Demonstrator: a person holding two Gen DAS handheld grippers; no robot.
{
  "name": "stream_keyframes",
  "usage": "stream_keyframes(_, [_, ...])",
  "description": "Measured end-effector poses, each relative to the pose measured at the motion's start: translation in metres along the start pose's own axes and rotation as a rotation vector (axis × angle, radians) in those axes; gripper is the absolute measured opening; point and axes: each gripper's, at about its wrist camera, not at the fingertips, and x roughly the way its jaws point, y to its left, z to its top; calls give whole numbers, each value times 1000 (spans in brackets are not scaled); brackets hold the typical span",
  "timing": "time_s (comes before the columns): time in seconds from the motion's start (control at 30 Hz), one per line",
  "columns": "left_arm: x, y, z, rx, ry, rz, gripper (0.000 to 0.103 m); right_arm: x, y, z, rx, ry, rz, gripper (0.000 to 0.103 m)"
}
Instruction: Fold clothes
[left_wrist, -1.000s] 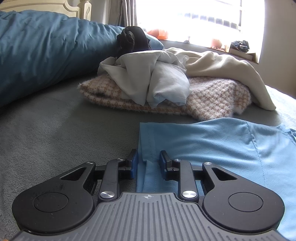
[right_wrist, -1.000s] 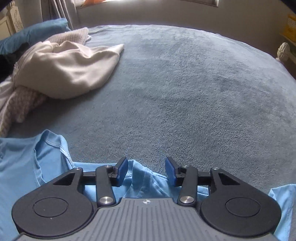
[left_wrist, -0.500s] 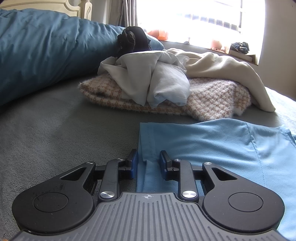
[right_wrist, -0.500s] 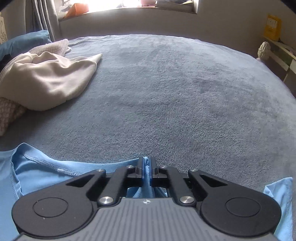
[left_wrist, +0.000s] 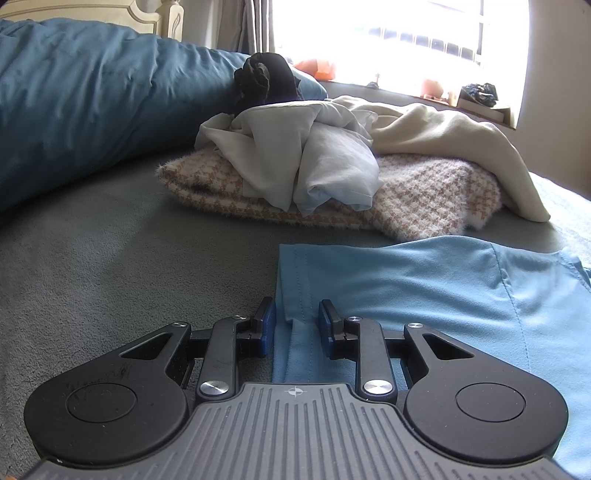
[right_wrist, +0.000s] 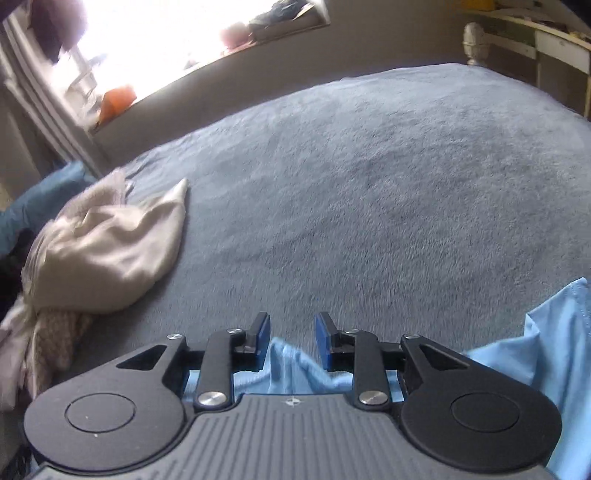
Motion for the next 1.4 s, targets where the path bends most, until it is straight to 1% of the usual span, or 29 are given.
stream_keyframes(0.13, [0, -1, -1, 4, 0, 3, 26, -4, 23, -29, -185, 98, 71, 28])
stream_keyframes(0.2, [0, -2, -1, 9, 0, 7, 26, 11, 32, -38, -223, 143, 57, 28])
stream_keyframes(0.27, [0, -3, -1, 15, 0, 12, 26, 30, 32, -39, -208, 144, -1, 27])
stream_keyframes(0.3, [0, -3, -1, 19, 2, 14, 26, 34, 30, -35, -184, 121, -18, 27])
stream_keyframes(0.4, [0, -4, 1, 27, 8, 15, 26, 14, 15, -13, -62, -28, -26, 29])
stream_keyframes(0.43, [0, -3, 2, 28, 11, 13, 26, 3, 7, -5, -24, -75, -20, 29])
stream_keyframes(0.47, [1, -2, 2, 27, 15, 6, 26, -11, -4, -2, 0, -104, -22, 30])
stream_keyframes(0.5, [1, -1, 3, 26, 19, 1, 26, -25, -15, 1, 19, -128, -26, 35])
stream_keyframes(0.53, [0, -1, 4, 27, 22, -3, 26, -39, -26, 4, 39, -153, -31, 44])
stream_keyframes(0.57, [0, 0, 5, 29, 26, -7, 26, -52, -41, 3, 64, -168, -51, 49])
stream_keyframes(0.6, [-1, 0, 7, 29, 30, -11, 26, -63, -56, 1, 91, -176, -74, 49])
stream_keyframes(0.67, [-2, 1, 10, 29, 42, -12, 28, -83, -95, -6, 162, -171, -109, 50])
stream_keyframes(0.73, [-4, 0, 14, 36, 51, -7, 29, -94, -137, -16, 254, -140, -130, 50])
stream_keyframes(0.8, [-9, -1, 20, 51, 54, 14, 29, -99, -173, -28, 327, -111, -156, 50])
stream_keyframes(0.93, [-30, -12, 38, 104, 35, 47, 30, -100, -214, -46, 398, -82, -153, 50])
stream_keyframes(0.97, [-37, -17, 43, 131, 26, 48, 30, -101, -222, -53, 418, -81, -135, 50])
stream_keyframes(1.03, [-54, -34, 56, 206, 5, 40, 30, -104, -234, -67, 465, -83, -121, 50])
stream_keyframes(1.13, [-72, -74, 78, 329, 6, -4, 32, -106, -253, -91, 554, -64, -78, 51])
stream_keyframes(1.2, [-77, -111, 90, 392, 38, -65, 32, -106, -265, -108, 614, -57, -28, 50])
stream_keyframes(1.27, [-80, -155, 95, 469, 74, -137, 32, -107, -275, -114, 647, -69, 28, 50])
stream_keyframes(1.37, [-85, -229, 82, 590, 101, -262, 32, -110, -288, -118, 673, -87, 104, 50])
stream_keyframes(1.4, [-87, -253, 76, 614, 104, -307, 32, -112, -291, -119, 672, -88, 122, 50])
